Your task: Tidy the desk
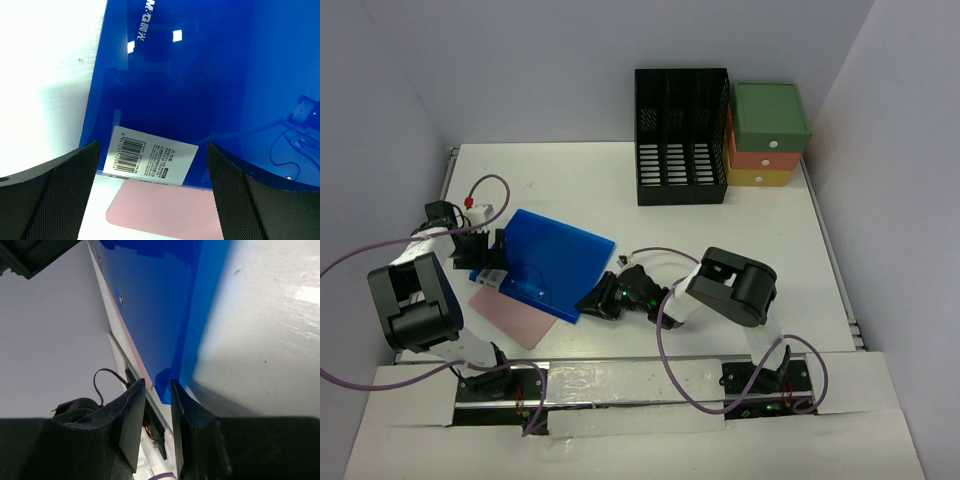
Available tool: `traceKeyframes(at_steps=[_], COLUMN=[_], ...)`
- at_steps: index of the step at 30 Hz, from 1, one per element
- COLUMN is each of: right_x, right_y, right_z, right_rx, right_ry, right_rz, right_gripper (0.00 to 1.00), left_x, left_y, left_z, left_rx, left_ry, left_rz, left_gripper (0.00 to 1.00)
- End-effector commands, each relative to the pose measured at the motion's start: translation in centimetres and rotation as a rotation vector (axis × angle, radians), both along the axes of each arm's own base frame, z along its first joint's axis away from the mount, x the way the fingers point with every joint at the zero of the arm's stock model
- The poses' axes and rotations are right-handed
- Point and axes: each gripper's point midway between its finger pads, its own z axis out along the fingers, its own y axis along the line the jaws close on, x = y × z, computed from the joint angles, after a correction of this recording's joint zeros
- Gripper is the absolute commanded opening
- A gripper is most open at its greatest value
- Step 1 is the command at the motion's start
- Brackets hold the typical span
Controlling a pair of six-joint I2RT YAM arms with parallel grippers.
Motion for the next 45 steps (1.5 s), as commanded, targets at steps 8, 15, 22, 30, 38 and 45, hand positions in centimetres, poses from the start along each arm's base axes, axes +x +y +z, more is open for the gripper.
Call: traceKeyframes(at_steps=[8, 15, 22, 30, 38, 45], right_x=[1.8, 2.5, 4.0, 6.8, 7.5, 7.7], right_y=[3.1, 1.8, 1.3, 0.7, 1.0, 1.0], right_z=[1.0, 2.3, 7.0, 9.8, 11.6, 12.5], right_rx=[0.062, 0.075, 0.149, 0.178, 0.175, 0.188], right_ry=[-0.035, -0.049, -0.088, -0.125, -0.150, -0.161], right_rz=[0.014, -0.003, 0.023, 0.001, 0.008, 0.006], right_gripper=[0.20, 0.00, 0.00, 0.00, 0.00, 0.00], left_x=[-1.1, -1.0, -0.2, -7.0, -8.5, -5.6], left_y=[-0.4, -1.3, -4.0, -11.5, -13.2, -12.7], left_z=[-0.1, 2.6, 13.7, 11.1, 6.8, 5.5], left_rx=[-0.019, -0.039, 0.120, 0.409, 0.527, 0.691], left_ry=[0.012, -0.049, -0.326, -0.384, -0.342, -0.413], left_rz=[-0.001, -0.046, -0.295, -0.846, -1.023, -0.994], left_gripper=[0.93, 0.91, 0.93, 0.99, 0.99, 0.99])
